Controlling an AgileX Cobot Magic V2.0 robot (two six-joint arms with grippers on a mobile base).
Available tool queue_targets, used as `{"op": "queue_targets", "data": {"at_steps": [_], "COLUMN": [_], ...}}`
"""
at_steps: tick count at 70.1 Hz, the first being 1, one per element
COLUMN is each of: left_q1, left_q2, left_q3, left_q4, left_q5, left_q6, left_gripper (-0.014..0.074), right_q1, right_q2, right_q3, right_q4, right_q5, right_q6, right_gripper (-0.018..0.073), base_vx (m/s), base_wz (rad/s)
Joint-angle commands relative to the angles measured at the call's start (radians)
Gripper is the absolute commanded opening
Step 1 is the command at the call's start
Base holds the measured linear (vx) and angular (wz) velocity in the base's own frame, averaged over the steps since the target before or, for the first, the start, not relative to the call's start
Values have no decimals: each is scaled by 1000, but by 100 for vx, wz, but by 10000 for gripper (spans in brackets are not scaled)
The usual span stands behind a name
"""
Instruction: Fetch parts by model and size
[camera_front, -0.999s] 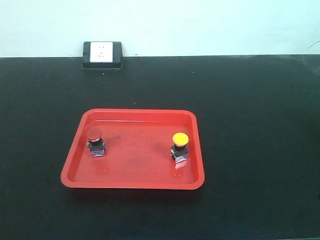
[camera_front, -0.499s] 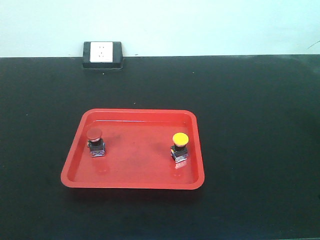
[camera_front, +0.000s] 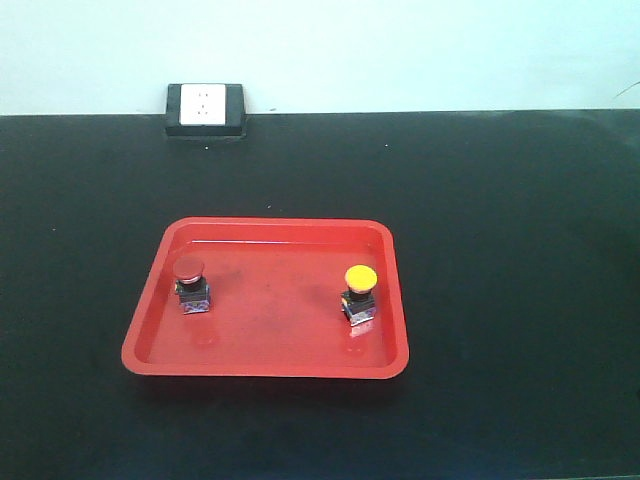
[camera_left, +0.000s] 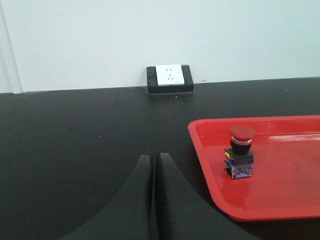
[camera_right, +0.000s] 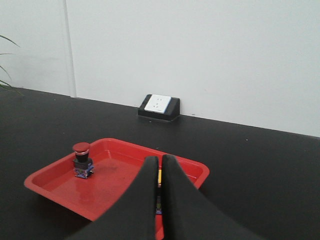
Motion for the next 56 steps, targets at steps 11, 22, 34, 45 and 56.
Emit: {"op": "queue_targets", "data": {"at_steps": [11,22,34,45,56], "left_q1": [3,3,3,3,3], "left_q2": [-16,-16,-15,-15,-15], "left_q3": [-10,-10,-11,-11,-11], "left_q4": [3,-1,-1,-1,-1], "left_q5": [-100,-100,-97,-97,-96], "left_q6": [-19,-23,-23,-23,-23], "left_gripper": [-8,-8,-7,-7,-6], "right_q1": [-5,-5,-5,-5,-5], "right_q2": [12,12,12,12,12], "right_q3": [-28,-28,-28,-28,-28], "right_q4": [-4,-4,-4,-4,-4], "right_q5": [-65,-65,-65,-65,-65], "right_q6": [-6,-6,-6,-6,-6], "right_gripper": [-10,-10,-10,-10,-10], "base_vx": [0,0,0,0,0], "base_wz": [0,0,0,0,0]}}
